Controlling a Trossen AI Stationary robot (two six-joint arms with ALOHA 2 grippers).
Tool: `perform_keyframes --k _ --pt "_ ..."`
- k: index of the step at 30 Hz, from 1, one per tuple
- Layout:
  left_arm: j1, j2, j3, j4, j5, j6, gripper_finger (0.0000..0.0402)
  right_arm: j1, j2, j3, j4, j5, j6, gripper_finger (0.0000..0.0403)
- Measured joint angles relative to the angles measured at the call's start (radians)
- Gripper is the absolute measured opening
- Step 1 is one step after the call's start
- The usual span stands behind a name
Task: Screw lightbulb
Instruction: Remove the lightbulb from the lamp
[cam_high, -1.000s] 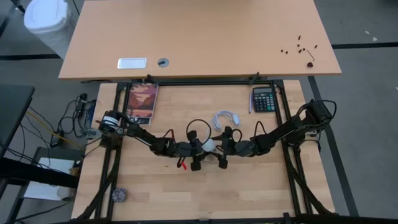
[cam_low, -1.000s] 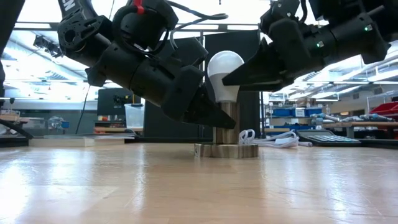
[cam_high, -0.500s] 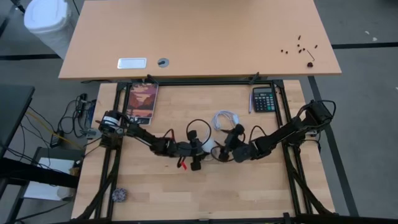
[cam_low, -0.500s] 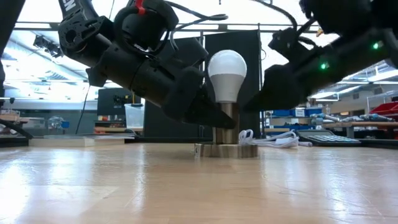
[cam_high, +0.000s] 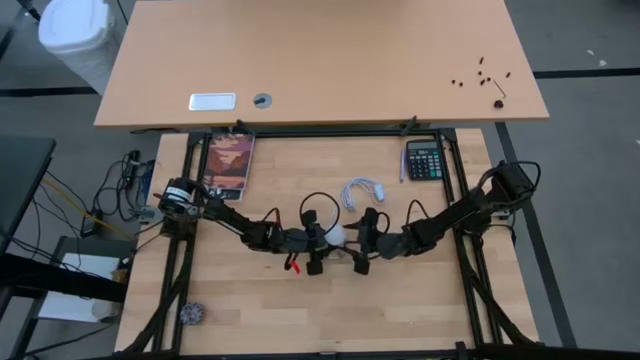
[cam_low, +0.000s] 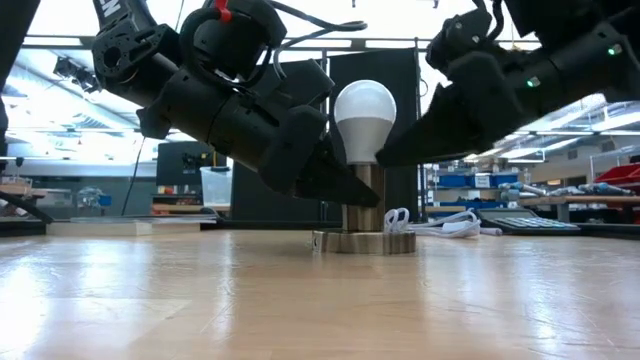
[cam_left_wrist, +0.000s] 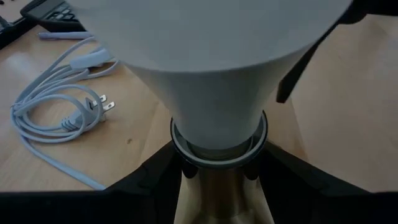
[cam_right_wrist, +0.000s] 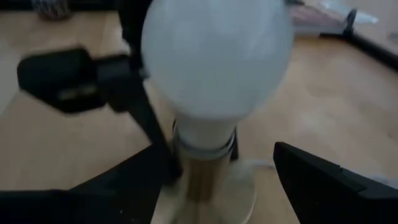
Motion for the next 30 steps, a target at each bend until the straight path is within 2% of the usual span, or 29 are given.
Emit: perform_keyframes --k 9,16,21,27,29,30 --pt "0.000 0.000 0.000 0.000 -0.001 -0.001 0.0193 -0.048 0.000 0.000 0.075 -0.071 -0.075 0.0306" --pt "0.001 0.000 0.000 -0.001 -0.008 -0.005 0.0193 -0.074 0.000 0.001 0.079 -0.062 -0.112 0.0306" --pt "0.003 0.000 0.000 -0.004 -0.037 -0.008 0.0193 -0.073 -0.009 0.004 -0.020 0.037 -0.124 0.0306" --pt "-0.001 0.000 0.000 -0.002 -0.020 0.001 0.0193 -0.058 -0.067 -0.003 -0.228 0.309 0.003 0.0306" --pt "0.000 0.000 0.000 -0.002 -0.011 0.003 0.0193 -0.050 -0.094 0.002 -0.231 0.292 0.012 0.0306" --pt "0.000 0.000 0.000 -0.001 -0.011 0.003 0.0193 -0.050 -0.098 0.002 -0.231 0.236 0.002 0.0306"
